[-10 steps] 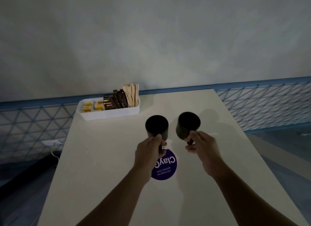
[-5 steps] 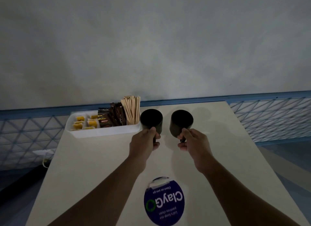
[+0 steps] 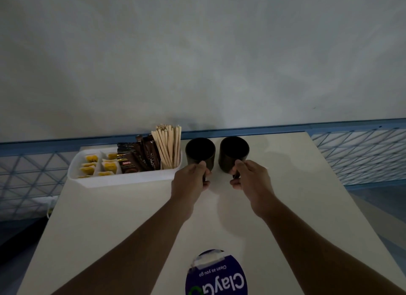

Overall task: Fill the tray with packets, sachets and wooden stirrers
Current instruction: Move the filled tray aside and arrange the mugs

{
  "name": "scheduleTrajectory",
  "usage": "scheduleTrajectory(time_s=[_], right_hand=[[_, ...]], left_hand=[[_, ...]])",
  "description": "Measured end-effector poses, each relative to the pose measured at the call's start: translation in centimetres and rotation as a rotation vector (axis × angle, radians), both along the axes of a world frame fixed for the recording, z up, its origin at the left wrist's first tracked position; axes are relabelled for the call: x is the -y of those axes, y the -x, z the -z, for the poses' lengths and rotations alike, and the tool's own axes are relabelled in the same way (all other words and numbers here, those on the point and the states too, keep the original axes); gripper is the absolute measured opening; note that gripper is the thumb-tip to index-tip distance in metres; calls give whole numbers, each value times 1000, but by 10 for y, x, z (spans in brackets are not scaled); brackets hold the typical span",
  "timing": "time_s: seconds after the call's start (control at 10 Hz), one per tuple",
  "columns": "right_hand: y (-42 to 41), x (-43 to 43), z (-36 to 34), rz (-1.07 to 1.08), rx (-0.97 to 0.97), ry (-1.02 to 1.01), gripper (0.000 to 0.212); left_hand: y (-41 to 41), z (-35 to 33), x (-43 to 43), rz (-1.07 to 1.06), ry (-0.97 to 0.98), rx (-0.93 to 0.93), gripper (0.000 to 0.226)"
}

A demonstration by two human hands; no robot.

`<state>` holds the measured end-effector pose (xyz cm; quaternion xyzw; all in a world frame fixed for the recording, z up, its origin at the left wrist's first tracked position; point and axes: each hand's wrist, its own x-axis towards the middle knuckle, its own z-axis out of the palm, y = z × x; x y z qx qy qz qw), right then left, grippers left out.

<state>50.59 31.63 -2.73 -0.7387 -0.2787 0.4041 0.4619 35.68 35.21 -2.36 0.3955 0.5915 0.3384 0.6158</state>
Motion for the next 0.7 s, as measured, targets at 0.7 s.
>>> scheduleTrajectory(time_s=[0.7], right_hand=[[-4,41,-35,-51,179,26,21]], left_hand=[[36,-41,39,109,-135,-173,23]])
